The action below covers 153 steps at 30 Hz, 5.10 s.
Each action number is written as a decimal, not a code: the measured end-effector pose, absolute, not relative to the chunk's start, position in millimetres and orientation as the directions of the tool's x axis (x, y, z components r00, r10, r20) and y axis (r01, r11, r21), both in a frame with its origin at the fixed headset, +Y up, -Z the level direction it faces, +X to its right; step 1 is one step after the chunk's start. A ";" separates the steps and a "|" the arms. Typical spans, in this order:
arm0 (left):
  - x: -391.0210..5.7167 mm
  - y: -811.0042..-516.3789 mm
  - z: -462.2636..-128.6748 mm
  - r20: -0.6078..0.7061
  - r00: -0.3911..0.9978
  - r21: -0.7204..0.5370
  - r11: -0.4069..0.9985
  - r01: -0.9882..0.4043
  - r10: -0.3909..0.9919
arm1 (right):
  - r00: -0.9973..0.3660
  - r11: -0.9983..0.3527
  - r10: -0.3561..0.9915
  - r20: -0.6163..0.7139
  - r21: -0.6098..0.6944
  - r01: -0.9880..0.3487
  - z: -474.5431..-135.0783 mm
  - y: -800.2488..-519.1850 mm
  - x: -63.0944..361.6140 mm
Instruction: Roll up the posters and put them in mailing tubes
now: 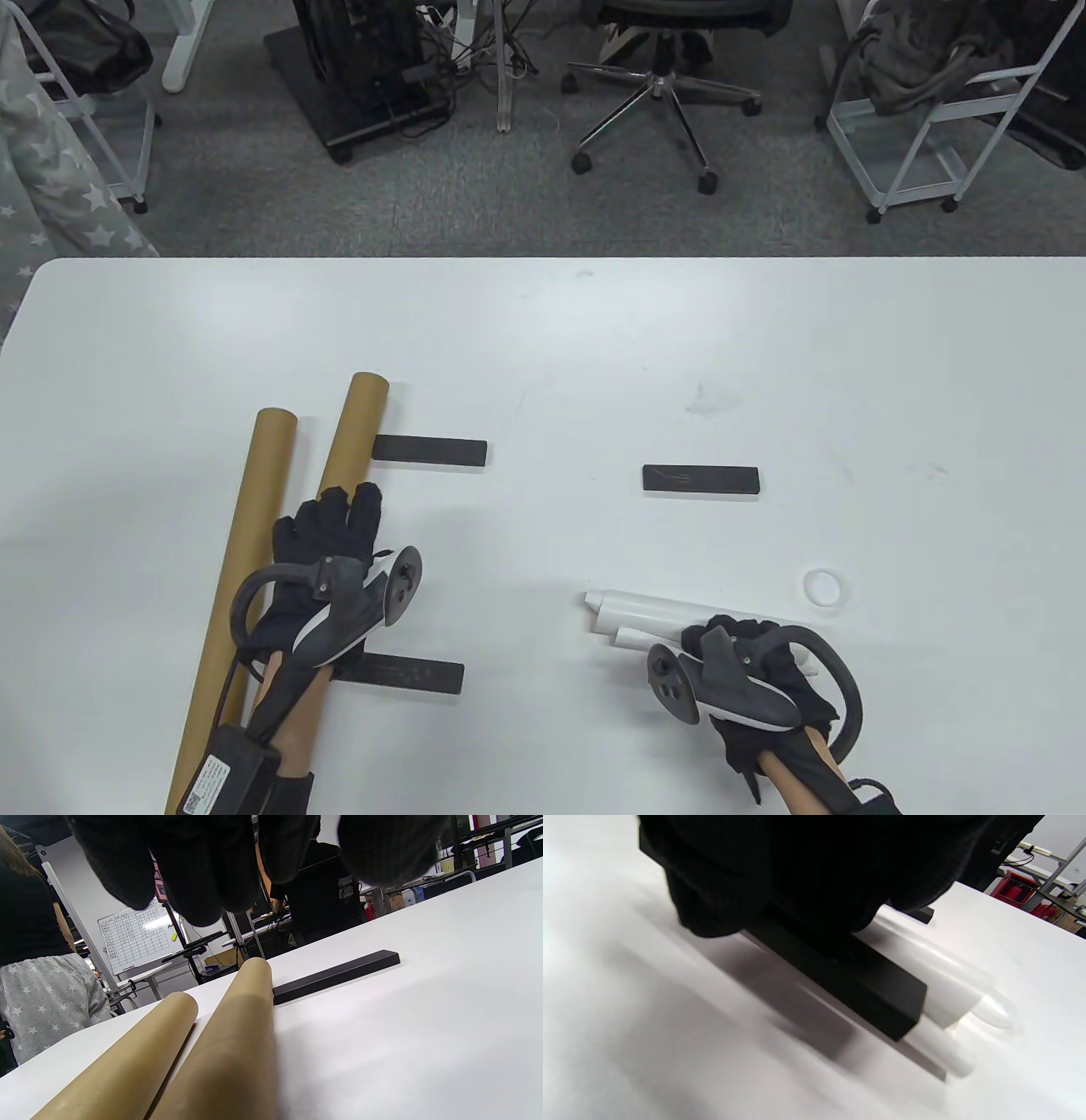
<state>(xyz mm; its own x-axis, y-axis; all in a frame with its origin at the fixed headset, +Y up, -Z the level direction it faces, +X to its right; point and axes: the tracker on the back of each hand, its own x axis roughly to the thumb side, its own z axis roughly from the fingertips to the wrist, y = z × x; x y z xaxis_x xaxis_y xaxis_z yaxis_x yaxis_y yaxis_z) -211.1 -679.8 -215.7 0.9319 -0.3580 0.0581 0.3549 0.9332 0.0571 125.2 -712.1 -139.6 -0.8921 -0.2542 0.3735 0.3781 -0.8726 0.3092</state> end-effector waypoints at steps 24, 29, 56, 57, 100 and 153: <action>-210.7 -680.1 -215.2 0.061 0.934 0.060 0.936 0.348 -0.351 | -0.899 -0.883 -0.248 0.362 0.296 0.363 -145.1 -729.8 119.2; -210.7 -680.1 -215.0 0.062 0.935 0.061 0.936 0.346 -0.350 | -0.934 -0.920 -0.192 0.300 0.277 0.278 -151.5 -707.2 131.2; -209.8 -679.7 -214.2 0.073 0.941 0.048 0.943 0.328 -0.331 | -0.963 -0.946 -0.170 0.210 0.239 0.219 -180.7 -724.4 153.8; -209.8 -679.7 -214.4 0.073 0.941 0.047 0.944 0.327 -0.330 | -0.962 -0.945 -0.176 0.209 0.238 0.225 -181.6 -726.1 153.4; -69.5 -649.1 -201.1 0.505 0.862 -0.044 0.997 0.068 -0.036 | -0.912 -0.996 -0.080 0.403 -0.070 0.056 -177.8 -647.4 86.2; -90.2 -678.2 -175.3 0.472 0.808 0.268 0.931 0.249 -0.352 | -0.906 -0.985 0.053 0.420 -0.125 -0.116 -169.3 -686.1 88.1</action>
